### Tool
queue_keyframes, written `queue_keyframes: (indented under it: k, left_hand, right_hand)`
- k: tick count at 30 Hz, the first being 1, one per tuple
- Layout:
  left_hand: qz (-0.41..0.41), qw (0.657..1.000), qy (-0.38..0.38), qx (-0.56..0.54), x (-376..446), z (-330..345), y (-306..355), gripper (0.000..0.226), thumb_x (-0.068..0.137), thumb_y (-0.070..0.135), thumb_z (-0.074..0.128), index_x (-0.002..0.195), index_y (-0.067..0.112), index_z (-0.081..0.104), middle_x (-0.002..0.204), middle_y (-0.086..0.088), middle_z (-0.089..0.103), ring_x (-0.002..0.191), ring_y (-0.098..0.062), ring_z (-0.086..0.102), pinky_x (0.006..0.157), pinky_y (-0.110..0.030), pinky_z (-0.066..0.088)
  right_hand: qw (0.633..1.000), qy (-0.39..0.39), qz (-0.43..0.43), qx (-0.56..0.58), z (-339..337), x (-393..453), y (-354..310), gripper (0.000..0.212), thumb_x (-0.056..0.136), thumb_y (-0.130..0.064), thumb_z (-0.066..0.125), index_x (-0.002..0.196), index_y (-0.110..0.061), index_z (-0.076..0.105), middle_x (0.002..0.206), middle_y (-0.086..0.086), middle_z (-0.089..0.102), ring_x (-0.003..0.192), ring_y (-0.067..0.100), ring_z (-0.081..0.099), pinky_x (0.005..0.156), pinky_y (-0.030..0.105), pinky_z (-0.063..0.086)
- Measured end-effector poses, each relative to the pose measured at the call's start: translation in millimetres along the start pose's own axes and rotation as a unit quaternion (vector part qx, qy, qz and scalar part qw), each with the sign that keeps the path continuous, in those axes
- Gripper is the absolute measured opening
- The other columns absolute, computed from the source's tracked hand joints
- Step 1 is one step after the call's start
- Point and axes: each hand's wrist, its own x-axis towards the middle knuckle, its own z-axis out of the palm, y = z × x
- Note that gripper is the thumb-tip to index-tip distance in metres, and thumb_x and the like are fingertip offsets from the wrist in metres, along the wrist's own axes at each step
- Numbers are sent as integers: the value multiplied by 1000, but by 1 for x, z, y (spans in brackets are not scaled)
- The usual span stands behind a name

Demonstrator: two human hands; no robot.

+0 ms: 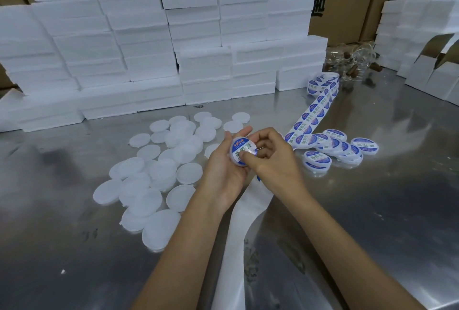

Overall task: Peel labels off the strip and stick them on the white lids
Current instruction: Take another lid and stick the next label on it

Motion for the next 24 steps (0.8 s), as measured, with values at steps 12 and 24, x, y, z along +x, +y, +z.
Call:
queue_keyframes:
  k: [12,24]
  left_hand:
    - [-5,997,-1,-82,2,3,-5,43,108,34,34,115,1,62,131,-22,64,125,-34,59,107,-47,46]
    - [-45,988,-34,-145,-3,7,-3,43,108,31,35,116,-3,60,127,-24,66,126,-39,57,99,-45,49]
  right_hand:
    - [967,39,-60,-245,-6,-7,13,54,65,-79,63,75,-31,41,78,-11,47,69,2,50,57,27,36]
    - [955,16,-120,-271,-13,-2,18,40,102,-47,34,79,-20,53,69,-6,58,66,13,58,65,42,48]
